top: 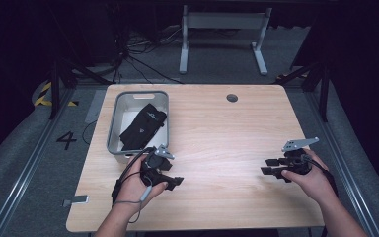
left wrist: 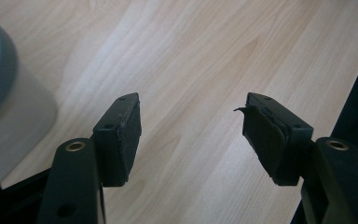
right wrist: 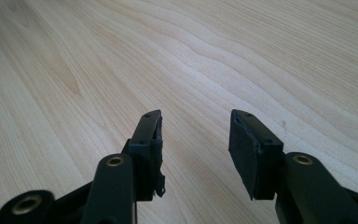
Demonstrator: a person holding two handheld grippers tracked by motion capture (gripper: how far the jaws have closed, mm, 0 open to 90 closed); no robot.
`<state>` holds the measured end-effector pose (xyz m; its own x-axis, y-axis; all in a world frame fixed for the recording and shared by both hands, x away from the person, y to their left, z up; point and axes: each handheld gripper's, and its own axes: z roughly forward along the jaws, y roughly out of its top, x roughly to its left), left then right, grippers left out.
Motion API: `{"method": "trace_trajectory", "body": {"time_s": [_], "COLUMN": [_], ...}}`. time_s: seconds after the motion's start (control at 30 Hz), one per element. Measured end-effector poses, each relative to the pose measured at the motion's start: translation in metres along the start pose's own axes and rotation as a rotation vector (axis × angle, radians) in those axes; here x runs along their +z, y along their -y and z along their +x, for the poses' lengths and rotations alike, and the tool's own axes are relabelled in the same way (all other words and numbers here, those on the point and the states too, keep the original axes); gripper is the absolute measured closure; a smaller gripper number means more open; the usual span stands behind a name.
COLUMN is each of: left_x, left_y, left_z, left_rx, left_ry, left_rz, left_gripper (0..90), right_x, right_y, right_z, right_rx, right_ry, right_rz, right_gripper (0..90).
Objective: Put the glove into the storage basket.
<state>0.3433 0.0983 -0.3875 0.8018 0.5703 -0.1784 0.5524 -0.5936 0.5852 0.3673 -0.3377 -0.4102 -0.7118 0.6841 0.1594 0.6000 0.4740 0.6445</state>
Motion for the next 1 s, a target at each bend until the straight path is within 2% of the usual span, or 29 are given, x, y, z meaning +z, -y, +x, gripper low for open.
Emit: {"method": "trace_trajectory", "body": {"time_s": [0.03, 0.07, 0.13, 0.2, 0.3, 0.37, 0.4, 0.53, 0.6, 0.77, 0.83, 0.9, 0.93, 1.0], "left_x": [0.000, 0.005, 0.007, 0.016, 0.023, 0.032, 0.039, 0.050, 0.054, 0.052, 0.051, 0.051, 0.048, 0.048], "left_y": [0.000, 0.003, 0.004, 0.008, 0.010, 0.014, 0.019, 0.024, 0.028, 0.031, 0.035, 0.036, 0.040, 0.041], "left_z": [0.000, -0.001, -0.001, -0.001, 0.001, 0.003, 0.003, 0.003, 0.005, 0.009, 0.014, 0.015, 0.018, 0.019], "left_rx": [0.000, 0.020, 0.025, 0.038, 0.039, 0.020, 0.006, 0.016, 0.002, -0.001, 0.004, 0.009, 0.025, 0.028], "left_ry": [0.000, -0.021, -0.014, 0.035, 0.047, 0.093, 0.110, 0.090, 0.087, 0.073, 0.041, 0.035, 0.031, 0.036], "left_rz": [0.000, 0.013, 0.013, 0.023, 0.032, 0.024, 0.025, 0.045, 0.045, 0.033, 0.051, 0.054, 0.053, 0.048], "left_gripper": [37.9, 37.8, 37.5, 38.6, 39.7, 39.7, 40.0, 39.9, 39.7, 38.1, 37.0, 36.7, 36.5, 36.0], "right_x": [0.000, 0.001, 0.002, 0.003, 0.005, 0.008, 0.012, 0.023, 0.028, 0.031, 0.031, 0.031, 0.031, 0.030], "right_y": [0.000, 0.001, 0.002, 0.003, 0.005, 0.006, 0.009, 0.013, 0.015, 0.015, 0.015, 0.015, 0.015, 0.015], "right_z": [0.000, 0.000, -0.001, -0.001, -0.001, -0.001, -0.001, 0.001, 0.002, 0.003, 0.001, -0.001, -0.002, -0.004], "right_rx": [0.000, -0.004, -0.007, -0.011, -0.021, -0.025, -0.022, -0.039, -0.058, -0.083, -0.085, -0.088, -0.104, -0.125], "right_ry": [0.000, -0.001, -0.001, -0.002, -0.005, -0.011, -0.034, -0.059, -0.067, -0.057, -0.053, -0.053, -0.052, -0.054], "right_rz": [0.000, 0.001, 0.002, 0.007, 0.007, 0.008, 0.007, 0.009, 0.017, 0.017, 0.009, 0.007, 0.000, -0.001], "right_gripper": [55.7, 55.7, 55.7, 55.7, 55.6, 55.6, 55.7, 55.7, 55.4, 54.3, 53.2, 52.9, 52.4, 51.3]}}
